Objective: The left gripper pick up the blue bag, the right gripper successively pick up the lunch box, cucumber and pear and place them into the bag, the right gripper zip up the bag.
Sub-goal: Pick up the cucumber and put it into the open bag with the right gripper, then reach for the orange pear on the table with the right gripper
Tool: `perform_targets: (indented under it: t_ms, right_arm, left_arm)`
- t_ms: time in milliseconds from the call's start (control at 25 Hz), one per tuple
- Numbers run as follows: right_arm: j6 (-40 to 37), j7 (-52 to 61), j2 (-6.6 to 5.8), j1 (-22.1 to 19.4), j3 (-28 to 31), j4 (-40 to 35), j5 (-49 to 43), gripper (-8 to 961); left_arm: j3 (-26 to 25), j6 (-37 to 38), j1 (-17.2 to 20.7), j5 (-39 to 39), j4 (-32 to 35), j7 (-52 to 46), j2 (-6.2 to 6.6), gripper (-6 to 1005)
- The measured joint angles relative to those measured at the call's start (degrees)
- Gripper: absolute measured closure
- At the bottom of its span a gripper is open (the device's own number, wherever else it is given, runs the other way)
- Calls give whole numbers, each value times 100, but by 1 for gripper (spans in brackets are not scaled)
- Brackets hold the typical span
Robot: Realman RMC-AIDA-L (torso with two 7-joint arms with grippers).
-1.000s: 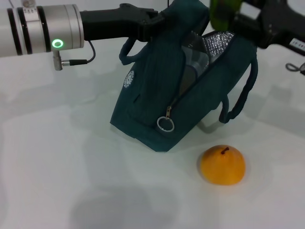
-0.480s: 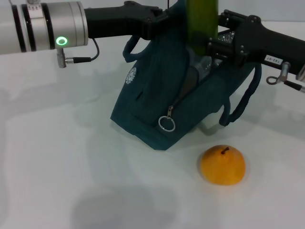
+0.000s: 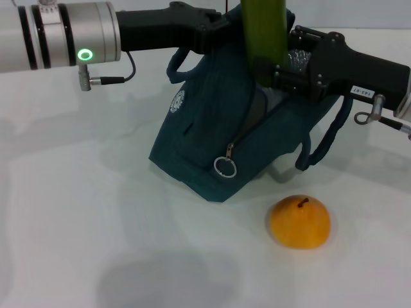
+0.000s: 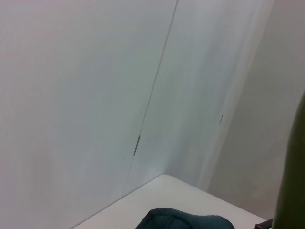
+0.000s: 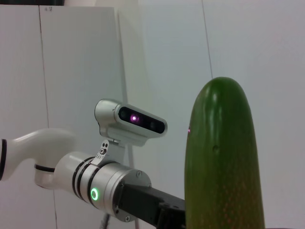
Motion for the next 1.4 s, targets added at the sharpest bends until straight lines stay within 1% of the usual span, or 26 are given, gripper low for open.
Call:
perform_targets:
  t_ms: [360,680,800,920,1000,1120,1160,1240,1280,1360,1400]
  right_arm:
    - [193,-6,3,50,-54,-7,-20,206]
    - [178,-76,19,4,-64,-28,18,197]
    - [175,-110,25,-48,-40,-31,36,199]
    - [8,-268,23,-152,-13,-52,207,201]
    - [-217,-389,1,-323,-4,-152,502,202]
    - [-384,-285,-85,-732,6,-636,718,204]
    - [-412,-161,-143,-871,1,-883,667,205]
    - [-520,128,-275,-1107,-4,-1292,416,212]
    - [-669,364,-372,-1215,-5,-1536,130,215]
    - [-1055,665,-545,-1346,7,-1856,-459,222]
    - [-1231,689,-596,-1371,26,-1900,-673,241]
  left_arm:
    - [0,0,-4,15,-9,4,-5,933]
    - [-1,0,-4,17,-3,-6,-10,932]
    - [-1,0,-6,17,3,-6,-10,931]
    - [-1,0,-8,17,8,-7,-9,931]
    - [0,0,-8,15,9,-7,-6,931]
    - [-1,0,15,10,10,-3,-4,930]
    - [-1,0,23,11,9,-1,-4,930]
    - [-6,0,38,11,10,5,1,930]
    - [-5,0,39,12,9,7,3,930]
    - [-2,-3,40,14,6,13,6,930]
    - [-2,-5,40,14,6,17,5,929]
